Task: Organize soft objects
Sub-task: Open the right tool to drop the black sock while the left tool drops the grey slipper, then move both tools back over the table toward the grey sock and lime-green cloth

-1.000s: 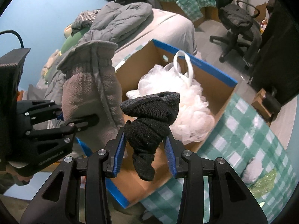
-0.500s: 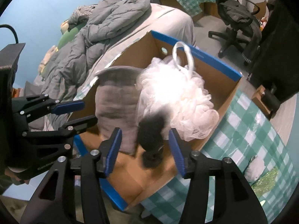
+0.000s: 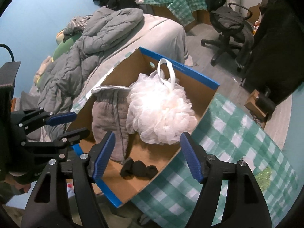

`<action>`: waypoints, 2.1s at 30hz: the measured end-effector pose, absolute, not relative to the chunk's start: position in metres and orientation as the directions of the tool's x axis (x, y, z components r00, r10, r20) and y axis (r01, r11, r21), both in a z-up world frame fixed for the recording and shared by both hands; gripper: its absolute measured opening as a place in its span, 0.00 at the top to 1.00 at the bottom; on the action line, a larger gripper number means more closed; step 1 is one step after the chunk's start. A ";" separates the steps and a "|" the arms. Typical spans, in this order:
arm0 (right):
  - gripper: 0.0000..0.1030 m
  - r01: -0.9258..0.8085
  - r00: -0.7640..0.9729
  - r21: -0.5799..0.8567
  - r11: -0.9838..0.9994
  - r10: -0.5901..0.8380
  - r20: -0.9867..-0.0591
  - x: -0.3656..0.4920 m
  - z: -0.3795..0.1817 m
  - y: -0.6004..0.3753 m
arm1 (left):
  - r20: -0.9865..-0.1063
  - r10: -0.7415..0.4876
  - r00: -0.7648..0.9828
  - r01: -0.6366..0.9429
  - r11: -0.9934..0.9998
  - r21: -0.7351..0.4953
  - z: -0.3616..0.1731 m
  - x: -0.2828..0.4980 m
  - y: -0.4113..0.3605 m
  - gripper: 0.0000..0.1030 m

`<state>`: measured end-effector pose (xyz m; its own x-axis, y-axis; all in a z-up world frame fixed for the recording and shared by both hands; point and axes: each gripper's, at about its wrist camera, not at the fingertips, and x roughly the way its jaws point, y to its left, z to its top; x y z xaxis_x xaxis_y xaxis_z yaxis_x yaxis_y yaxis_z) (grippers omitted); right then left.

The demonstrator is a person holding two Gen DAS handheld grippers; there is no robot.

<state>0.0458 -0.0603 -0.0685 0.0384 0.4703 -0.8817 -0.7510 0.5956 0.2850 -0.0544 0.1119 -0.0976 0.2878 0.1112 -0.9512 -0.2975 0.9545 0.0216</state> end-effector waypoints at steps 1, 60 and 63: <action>0.30 -0.751 0.042 0.283 0.597 0.471 -0.881 0.046 -0.067 -0.062 | -0.951 0.110 0.290 -0.296 0.955 0.020 -0.096 -0.054 0.110 0.60; 0.26 -0.384 0.212 0.130 0.914 0.224 -0.951 0.082 -0.077 -0.332 | -0.956 -0.027 0.294 0.072 0.997 -0.006 -0.097 0.035 -0.071 0.31; 0.26 -0.353 0.213 0.108 0.929 0.193 -0.958 0.081 -0.088 -0.348 | -0.959 -0.038 0.281 0.096 0.995 -0.012 -0.106 0.039 -0.079 0.30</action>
<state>0.0813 -0.3485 -0.0882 0.2132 0.1926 -0.9578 -0.3531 0.9293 0.1083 0.0386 -0.0791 -0.1061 0.2808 -0.0383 -0.9590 0.0958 0.9953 -0.0117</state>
